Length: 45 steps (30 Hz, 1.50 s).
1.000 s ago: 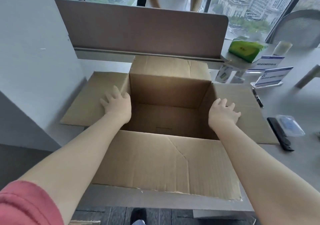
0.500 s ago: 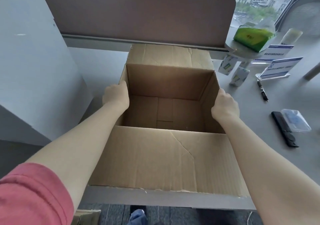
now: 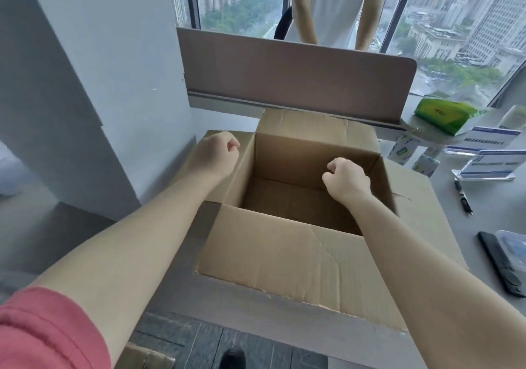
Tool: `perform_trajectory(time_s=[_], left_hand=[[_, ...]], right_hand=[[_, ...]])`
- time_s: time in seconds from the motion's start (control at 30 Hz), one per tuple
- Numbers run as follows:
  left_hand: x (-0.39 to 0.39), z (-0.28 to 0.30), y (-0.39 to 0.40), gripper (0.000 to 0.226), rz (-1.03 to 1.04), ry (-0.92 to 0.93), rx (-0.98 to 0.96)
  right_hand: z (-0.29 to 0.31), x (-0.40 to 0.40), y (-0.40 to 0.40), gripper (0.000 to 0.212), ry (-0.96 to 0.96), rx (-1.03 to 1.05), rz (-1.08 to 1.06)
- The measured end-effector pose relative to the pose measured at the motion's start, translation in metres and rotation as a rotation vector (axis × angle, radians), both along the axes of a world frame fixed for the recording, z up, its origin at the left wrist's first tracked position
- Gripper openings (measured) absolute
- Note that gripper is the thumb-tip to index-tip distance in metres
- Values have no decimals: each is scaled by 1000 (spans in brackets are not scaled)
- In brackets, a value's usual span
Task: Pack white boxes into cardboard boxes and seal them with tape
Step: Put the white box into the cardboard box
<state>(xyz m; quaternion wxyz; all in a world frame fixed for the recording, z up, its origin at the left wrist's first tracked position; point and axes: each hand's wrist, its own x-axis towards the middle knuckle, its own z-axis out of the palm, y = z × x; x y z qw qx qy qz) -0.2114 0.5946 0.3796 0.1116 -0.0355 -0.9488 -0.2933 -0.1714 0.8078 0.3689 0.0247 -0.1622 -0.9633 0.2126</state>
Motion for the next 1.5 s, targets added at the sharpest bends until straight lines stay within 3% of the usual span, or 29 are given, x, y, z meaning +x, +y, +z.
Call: perform_trajectory(time_s=[0.4,0.63,0.7,0.8,0.87,1.0,1.1,1.17,1.27,1.33,1.43,1.5], left_hand=[[54,83,-150,20,341,248,363],[44,92,-240,21,539,241,433],[37,91,-259,25,558,216,424],[22,87,-286,30,567,187,451],[9,84,-301,33,575,176,471],[-13,78,-322,40,594,166,468],[-28,72,-332,32,554,188,513],[-34,70,-335,26,518,164,622],[-45,71,-344,26,513,109,869],[-51,71,-351,35,502,56,1017],[-57,70,-360,54,516,-12,1060],[-59,69,-363,57,530,-24,1030]], right_hand=[[87,-23,-170,38,287,-308,422],[95,-41,-262,66,305,-397,554],[90,-49,-283,69,300,-428,535],[85,-61,-300,50,357,-483,462],[82,-67,-300,56,355,-491,453],[78,-71,-291,87,344,-528,485],[73,-75,-286,76,393,-577,437],[69,-78,-286,72,412,-683,356],[67,-79,-291,48,370,-970,238],[65,-84,-294,46,330,-1133,169],[70,-89,-299,57,304,-1260,86],[78,-91,-303,48,322,-1295,6]])
